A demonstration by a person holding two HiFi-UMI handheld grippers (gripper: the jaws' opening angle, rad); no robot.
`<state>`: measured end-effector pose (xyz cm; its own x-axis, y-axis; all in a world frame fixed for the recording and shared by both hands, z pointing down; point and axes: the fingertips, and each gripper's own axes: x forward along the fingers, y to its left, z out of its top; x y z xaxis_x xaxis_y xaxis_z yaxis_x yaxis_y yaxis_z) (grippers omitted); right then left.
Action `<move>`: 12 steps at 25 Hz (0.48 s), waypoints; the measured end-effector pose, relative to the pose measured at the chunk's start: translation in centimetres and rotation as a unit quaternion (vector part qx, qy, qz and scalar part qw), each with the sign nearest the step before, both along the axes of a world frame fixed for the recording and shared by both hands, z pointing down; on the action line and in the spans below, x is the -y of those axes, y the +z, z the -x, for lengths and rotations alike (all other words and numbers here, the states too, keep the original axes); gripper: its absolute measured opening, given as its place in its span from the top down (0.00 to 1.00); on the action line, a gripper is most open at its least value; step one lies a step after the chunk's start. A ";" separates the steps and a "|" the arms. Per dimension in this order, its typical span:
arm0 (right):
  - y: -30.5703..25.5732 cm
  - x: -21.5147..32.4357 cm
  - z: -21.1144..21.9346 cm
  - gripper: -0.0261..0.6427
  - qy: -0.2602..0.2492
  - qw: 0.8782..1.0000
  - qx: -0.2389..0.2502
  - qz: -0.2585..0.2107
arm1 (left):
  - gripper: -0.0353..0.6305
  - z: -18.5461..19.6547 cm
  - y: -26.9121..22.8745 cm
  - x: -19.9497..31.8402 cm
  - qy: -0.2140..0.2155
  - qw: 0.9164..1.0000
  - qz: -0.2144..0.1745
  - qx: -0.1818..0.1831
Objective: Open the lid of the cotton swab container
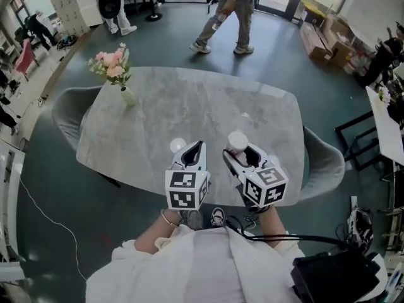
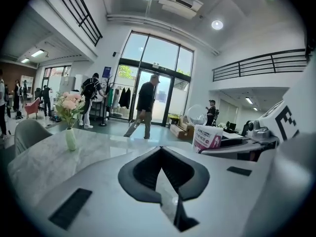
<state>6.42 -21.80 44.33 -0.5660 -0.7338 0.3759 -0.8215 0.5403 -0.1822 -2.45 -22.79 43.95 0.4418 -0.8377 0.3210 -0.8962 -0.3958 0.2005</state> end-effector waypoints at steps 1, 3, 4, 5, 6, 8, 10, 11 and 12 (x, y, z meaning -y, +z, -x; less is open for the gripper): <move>-0.1 -0.1 0.0 0.52 0.004 1.000 0.002 0.000 | 0.94 -0.1 0.1 -0.2 0.007 1.000 -0.001 0.003; -0.2 -0.3 0.2 0.52 0.011 1.000 0.004 -0.002 | 0.94 -0.4 0.2 -0.6 0.023 1.000 -0.004 0.011; -0.3 -0.5 0.3 0.52 0.013 1.000 0.004 -0.002 | 0.94 -0.5 0.2 -0.8 0.030 0.999 -0.006 0.013; -0.4 -0.6 0.4 0.52 0.016 1.000 0.003 -0.003 | 0.94 -0.6 0.1 -1.0 0.036 0.999 -0.007 0.014; -0.5 -0.7 0.6 0.52 0.019 1.000 0.002 -0.004 | 0.94 -0.6 0.1 -1.1 0.040 0.999 -0.008 0.014; -0.7 -1.0 1.0 0.52 0.025 1.000 -0.002 -0.007 | 0.94 -0.5 0.0 -1.3 0.047 0.999 -0.010 0.010; -0.8 -1.3 1.4 0.52 0.031 0.999 -0.004 -0.010 | 0.94 -0.3 0.1 -1.4 0.053 0.999 -0.010 0.004; -0.9 -1.5 1.6 0.52 0.034 0.999 -0.004 -0.011 | 0.94 -0.3 0.2 -1.4 0.055 0.998 -0.009 0.000; -0.9 -1.6 1.7 0.52 0.037 0.999 -0.004 -0.011 | 0.94 -0.2 0.3 -1.4 0.057 0.998 -0.008 -0.004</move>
<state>4.76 -20.18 43.41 -0.5070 -0.7821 0.3624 -0.8607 0.4818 -0.1643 -2.22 -21.37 44.29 0.5374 -0.7864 0.3047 -0.8433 -0.4988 0.2000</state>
